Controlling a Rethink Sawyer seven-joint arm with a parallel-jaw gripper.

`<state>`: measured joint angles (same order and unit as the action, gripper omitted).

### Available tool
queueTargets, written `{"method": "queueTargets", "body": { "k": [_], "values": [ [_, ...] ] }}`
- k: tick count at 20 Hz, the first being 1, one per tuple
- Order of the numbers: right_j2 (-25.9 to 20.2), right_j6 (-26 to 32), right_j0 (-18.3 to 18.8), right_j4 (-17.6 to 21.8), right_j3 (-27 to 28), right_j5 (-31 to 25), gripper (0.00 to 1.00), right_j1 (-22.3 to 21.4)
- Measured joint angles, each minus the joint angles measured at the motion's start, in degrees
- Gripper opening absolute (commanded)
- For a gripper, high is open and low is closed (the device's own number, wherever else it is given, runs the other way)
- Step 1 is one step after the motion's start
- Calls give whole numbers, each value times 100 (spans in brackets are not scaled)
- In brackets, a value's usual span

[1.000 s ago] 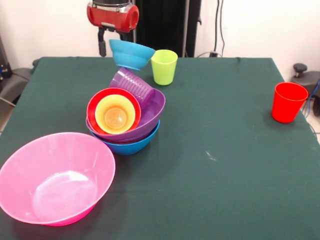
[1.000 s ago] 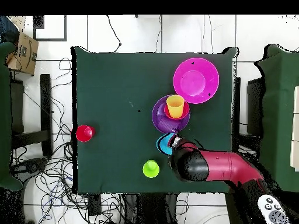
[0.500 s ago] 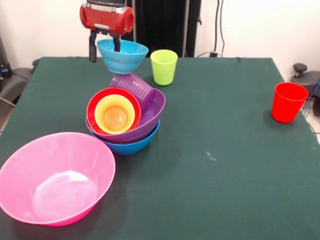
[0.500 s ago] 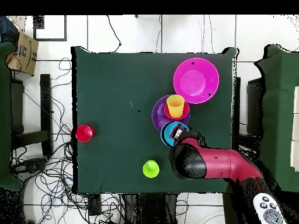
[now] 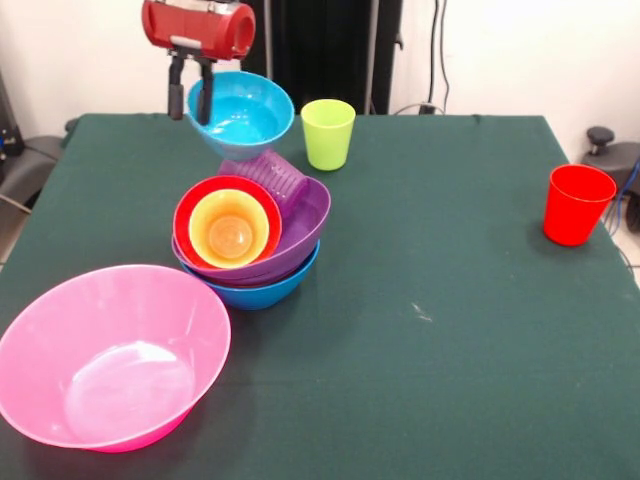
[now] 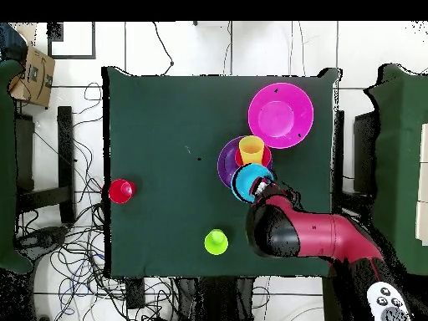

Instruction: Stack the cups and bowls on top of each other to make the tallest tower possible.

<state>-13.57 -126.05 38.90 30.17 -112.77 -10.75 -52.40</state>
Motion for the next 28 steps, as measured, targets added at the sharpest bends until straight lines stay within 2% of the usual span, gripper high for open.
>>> {"method": "queueTargets", "body": {
  "k": [17, 28],
  "values": [
    [406, 0, -240, 2, 184, 35, 0, 56],
    [831, 0, -619, -36, 273, 517, 0, 230]
  ]
}}
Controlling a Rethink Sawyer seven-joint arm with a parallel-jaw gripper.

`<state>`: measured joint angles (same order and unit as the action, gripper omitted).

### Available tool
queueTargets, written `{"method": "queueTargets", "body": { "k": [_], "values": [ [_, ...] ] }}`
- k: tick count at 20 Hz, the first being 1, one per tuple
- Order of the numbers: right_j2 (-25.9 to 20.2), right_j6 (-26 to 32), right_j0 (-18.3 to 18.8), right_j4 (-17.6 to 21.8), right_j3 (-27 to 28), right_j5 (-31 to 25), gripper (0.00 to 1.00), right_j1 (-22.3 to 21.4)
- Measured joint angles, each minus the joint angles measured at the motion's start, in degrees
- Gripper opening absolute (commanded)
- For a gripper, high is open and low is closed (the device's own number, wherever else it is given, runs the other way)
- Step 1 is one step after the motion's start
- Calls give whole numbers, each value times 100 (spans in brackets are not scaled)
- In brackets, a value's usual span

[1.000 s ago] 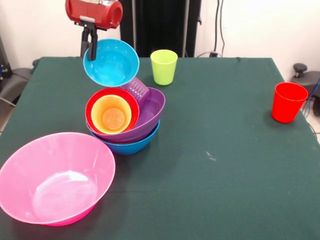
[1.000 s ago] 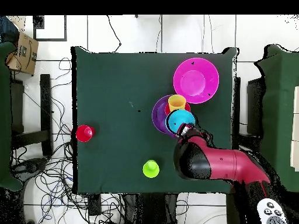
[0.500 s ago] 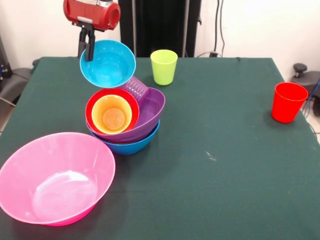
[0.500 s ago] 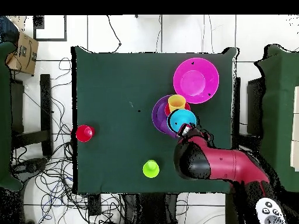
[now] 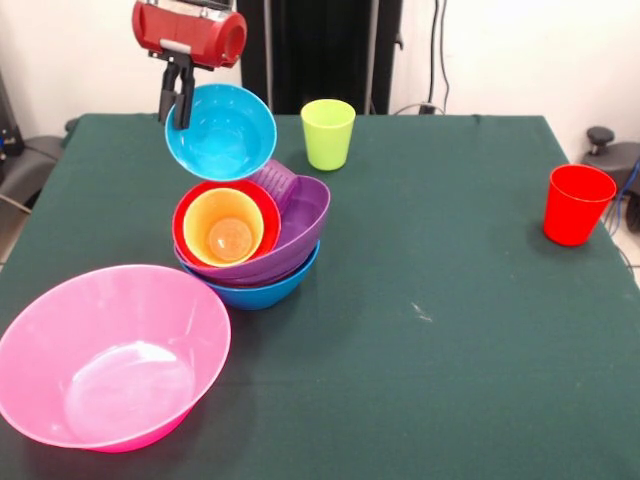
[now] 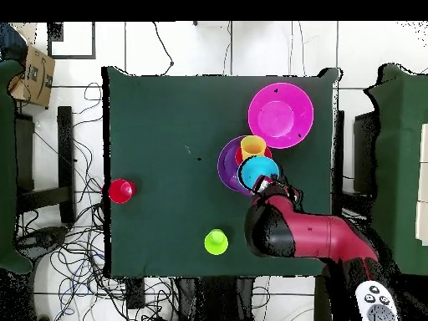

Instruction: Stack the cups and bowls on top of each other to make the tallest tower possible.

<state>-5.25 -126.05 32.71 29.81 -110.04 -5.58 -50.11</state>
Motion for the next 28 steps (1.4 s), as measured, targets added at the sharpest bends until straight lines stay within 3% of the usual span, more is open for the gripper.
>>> {"method": "queueTargets", "body": {
  "k": [28],
  "values": [
    [599, 0, -619, -613, 394, 387, 0, 452]
  ]
}}
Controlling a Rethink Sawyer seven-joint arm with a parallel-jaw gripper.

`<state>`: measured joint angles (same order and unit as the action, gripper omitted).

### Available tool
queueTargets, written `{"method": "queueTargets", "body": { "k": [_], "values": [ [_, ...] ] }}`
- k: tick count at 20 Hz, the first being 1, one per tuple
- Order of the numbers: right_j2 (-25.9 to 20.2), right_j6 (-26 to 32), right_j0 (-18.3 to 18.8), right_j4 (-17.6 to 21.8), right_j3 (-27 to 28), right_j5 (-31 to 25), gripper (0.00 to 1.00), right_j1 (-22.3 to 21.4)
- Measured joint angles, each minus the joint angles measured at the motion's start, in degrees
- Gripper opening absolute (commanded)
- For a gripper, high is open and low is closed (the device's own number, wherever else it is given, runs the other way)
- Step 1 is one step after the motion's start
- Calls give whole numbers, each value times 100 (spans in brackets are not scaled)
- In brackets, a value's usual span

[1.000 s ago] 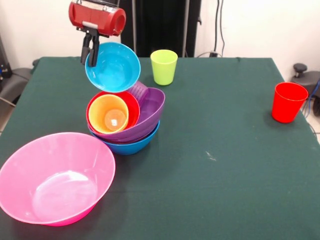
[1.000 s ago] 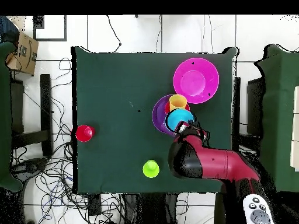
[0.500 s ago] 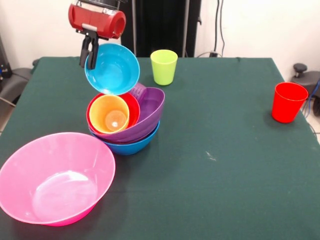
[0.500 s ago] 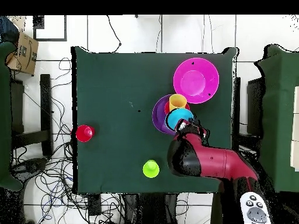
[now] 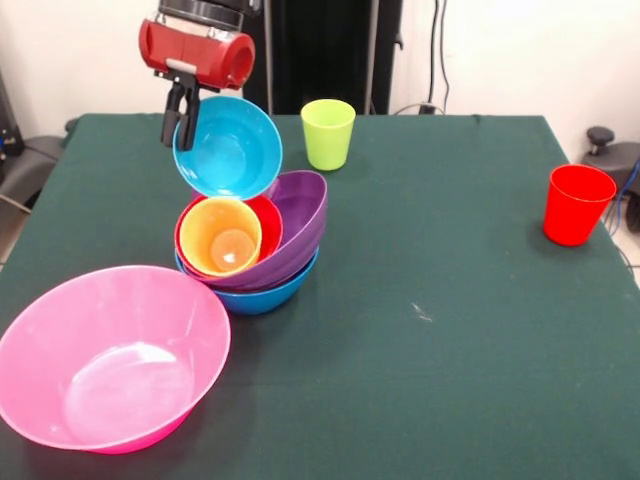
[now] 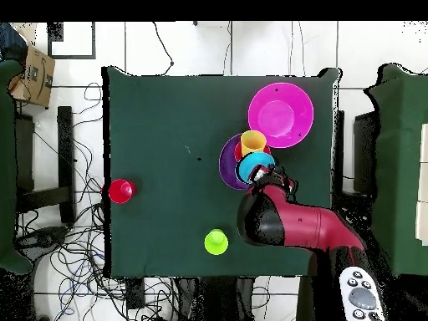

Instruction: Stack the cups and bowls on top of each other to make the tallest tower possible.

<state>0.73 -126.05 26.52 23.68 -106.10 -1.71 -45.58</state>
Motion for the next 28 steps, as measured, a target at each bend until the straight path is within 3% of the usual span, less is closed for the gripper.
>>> {"method": "queueTargets", "body": {
  "k": [8, 28],
  "values": [
    [51, 0, -185, -275, 16, 202, 0, 170],
    [31, 0, -228, -451, 11, 407, 0, 310]
  ]
}}
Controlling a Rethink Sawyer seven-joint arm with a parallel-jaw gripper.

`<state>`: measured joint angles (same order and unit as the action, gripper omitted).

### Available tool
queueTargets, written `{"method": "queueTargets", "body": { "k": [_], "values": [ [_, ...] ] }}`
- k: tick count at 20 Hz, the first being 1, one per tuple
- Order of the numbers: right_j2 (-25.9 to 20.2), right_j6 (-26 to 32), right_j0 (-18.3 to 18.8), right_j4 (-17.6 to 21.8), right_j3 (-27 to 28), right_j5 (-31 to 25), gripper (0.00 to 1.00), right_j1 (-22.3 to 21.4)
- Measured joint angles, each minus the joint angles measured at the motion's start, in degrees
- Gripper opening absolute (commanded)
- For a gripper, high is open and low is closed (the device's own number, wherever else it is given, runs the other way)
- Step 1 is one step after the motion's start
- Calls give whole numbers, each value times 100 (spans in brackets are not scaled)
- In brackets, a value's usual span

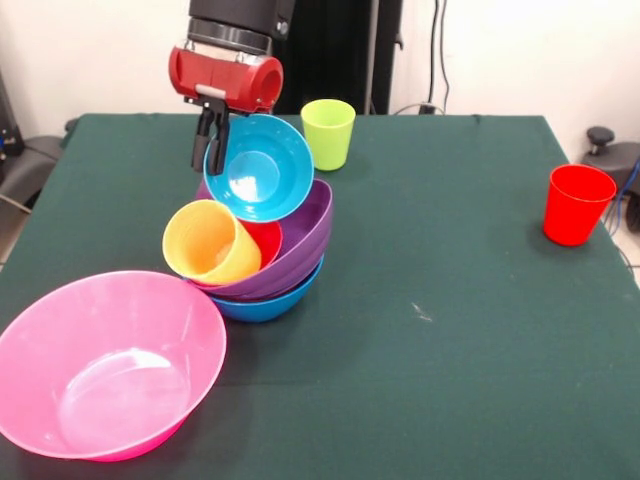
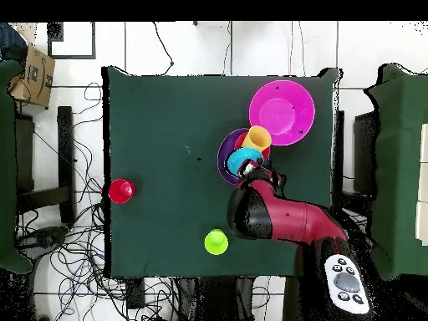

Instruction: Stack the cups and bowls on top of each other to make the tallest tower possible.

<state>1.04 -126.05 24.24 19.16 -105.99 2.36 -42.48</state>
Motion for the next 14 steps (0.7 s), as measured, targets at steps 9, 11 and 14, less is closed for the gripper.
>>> {"method": "queueTargets", "body": {
  "k": [9, 11, 14],
  "values": [
    [13, 0, -22, -71, 1, 1, 100, 38],
    [14, 0, -40, -93, 1, 1, 100, 71],
    [15, 0, -47, -110, 2, 1, 100, 107]
  ]
}}
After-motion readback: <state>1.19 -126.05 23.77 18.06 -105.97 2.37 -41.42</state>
